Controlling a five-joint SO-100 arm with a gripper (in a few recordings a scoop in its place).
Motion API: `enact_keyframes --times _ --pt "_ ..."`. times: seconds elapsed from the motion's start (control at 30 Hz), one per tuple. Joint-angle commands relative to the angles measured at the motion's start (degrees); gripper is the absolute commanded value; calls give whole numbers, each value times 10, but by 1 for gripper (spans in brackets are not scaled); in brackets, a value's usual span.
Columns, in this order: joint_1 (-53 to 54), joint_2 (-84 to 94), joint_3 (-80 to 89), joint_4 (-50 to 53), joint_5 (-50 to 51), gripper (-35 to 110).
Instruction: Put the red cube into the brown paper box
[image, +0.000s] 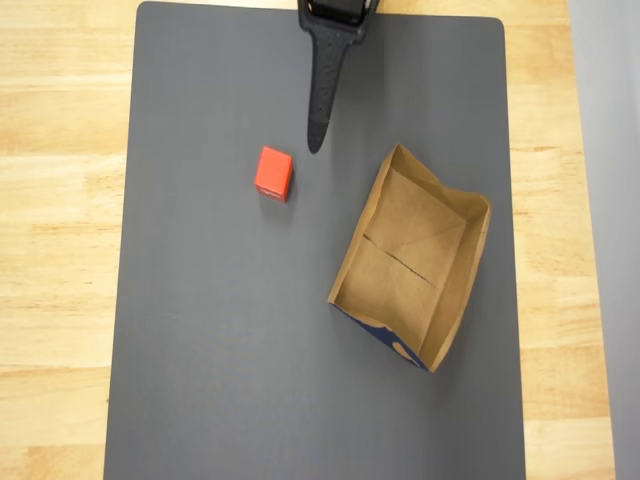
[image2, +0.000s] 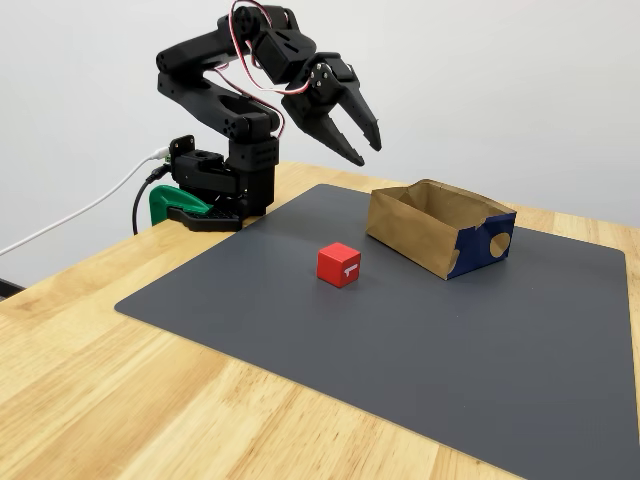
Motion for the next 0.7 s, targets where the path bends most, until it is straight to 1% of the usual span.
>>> enact_keyframes --times 0.0,0.2,0.3,0.47,0.67 --pt "33 -78 -69 32 -14 19" --pt "53 -221 -204 172 4 27" --pt "49 -279 -250 224 9 28" --pt "43 -337 -265 251 -2 28" --pt "59 -411 -264 246 -15 28"
